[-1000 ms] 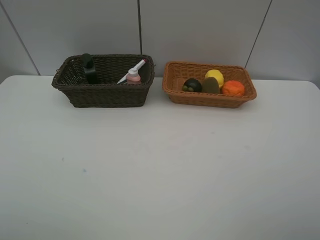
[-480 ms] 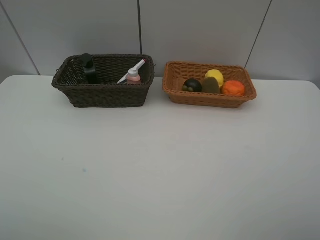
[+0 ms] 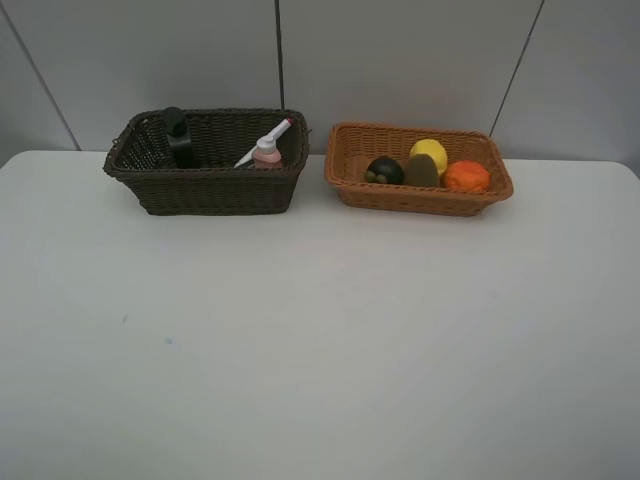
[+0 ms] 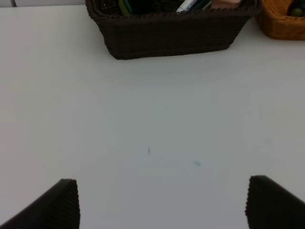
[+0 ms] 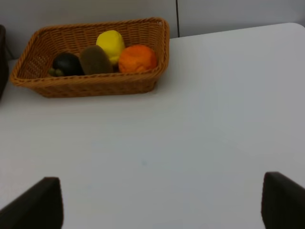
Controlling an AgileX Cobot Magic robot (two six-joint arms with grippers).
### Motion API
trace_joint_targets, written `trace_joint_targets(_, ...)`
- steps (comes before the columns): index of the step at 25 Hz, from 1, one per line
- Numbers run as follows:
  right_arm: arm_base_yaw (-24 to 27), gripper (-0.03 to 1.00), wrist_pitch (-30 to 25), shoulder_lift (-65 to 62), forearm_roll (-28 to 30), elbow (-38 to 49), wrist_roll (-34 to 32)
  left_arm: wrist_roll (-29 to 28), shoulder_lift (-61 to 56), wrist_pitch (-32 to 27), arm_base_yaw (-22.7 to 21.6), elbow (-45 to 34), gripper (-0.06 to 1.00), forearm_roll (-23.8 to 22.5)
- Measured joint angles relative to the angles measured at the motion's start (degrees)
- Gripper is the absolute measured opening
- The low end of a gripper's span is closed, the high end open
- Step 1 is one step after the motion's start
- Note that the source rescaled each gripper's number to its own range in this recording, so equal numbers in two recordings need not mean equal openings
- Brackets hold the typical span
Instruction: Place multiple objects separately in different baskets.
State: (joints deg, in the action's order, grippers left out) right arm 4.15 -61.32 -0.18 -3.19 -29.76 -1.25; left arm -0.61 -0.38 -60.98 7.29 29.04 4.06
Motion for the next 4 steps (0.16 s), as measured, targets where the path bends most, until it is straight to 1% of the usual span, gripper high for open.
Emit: trace_joint_targets(4, 0.0, 0.96, 0.0, 0.0, 0.0, 0.0, 0.0, 0.0, 0.0, 0.0, 0.0, 0.0, 0.91, 0.0)
